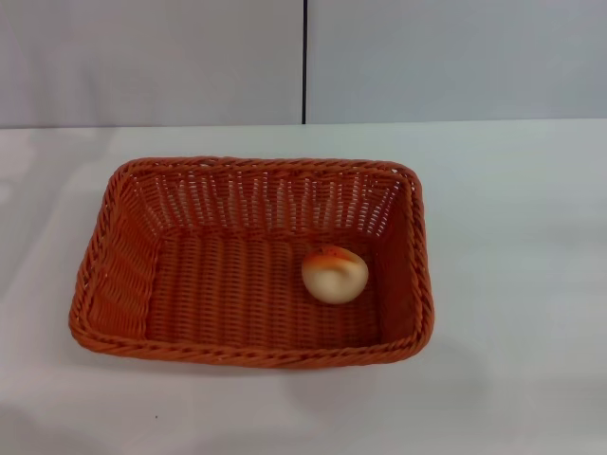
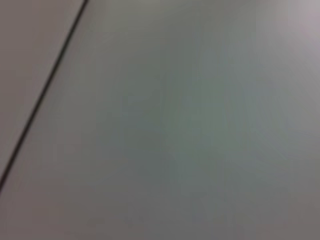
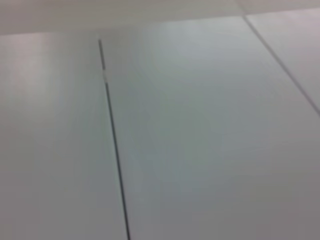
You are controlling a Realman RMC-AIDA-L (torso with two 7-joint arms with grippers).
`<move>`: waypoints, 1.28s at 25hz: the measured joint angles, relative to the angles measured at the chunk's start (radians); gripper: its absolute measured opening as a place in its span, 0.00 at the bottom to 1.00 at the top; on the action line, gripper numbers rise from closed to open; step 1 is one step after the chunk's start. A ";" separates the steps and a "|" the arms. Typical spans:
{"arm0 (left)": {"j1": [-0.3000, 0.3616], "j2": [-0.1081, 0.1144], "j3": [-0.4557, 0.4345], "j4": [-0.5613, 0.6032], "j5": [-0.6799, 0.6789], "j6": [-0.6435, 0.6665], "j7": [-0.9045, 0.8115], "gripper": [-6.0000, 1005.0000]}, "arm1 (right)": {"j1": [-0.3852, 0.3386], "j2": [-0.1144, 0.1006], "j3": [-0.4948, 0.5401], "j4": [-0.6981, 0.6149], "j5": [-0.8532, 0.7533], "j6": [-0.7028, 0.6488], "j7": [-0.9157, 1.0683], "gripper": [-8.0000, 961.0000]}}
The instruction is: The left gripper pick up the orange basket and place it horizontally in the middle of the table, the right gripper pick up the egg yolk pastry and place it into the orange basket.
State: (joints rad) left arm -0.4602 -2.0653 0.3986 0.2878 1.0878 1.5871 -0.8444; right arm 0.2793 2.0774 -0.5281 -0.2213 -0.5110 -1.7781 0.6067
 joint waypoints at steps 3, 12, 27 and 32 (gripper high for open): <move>0.003 0.001 -0.017 -0.008 -0.001 0.000 0.001 0.60 | 0.000 0.001 0.018 0.009 0.002 -0.006 -0.001 0.59; 0.000 0.001 -0.025 -0.012 -0.002 0.005 0.003 0.60 | 0.022 -0.002 0.019 0.029 0.005 0.000 -0.002 0.59; -0.011 0.000 -0.021 -0.015 -0.002 0.007 0.004 0.60 | 0.040 -0.003 0.014 0.031 0.007 0.012 -0.007 0.59; -0.013 0.001 -0.024 -0.026 -0.002 0.007 0.004 0.60 | 0.041 -0.002 0.018 0.031 0.007 0.007 -0.007 0.59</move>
State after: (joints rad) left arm -0.4733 -2.0648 0.3741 0.2621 1.0861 1.5938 -0.8406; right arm 0.3199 2.0751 -0.5096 -0.1902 -0.5035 -1.7707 0.5999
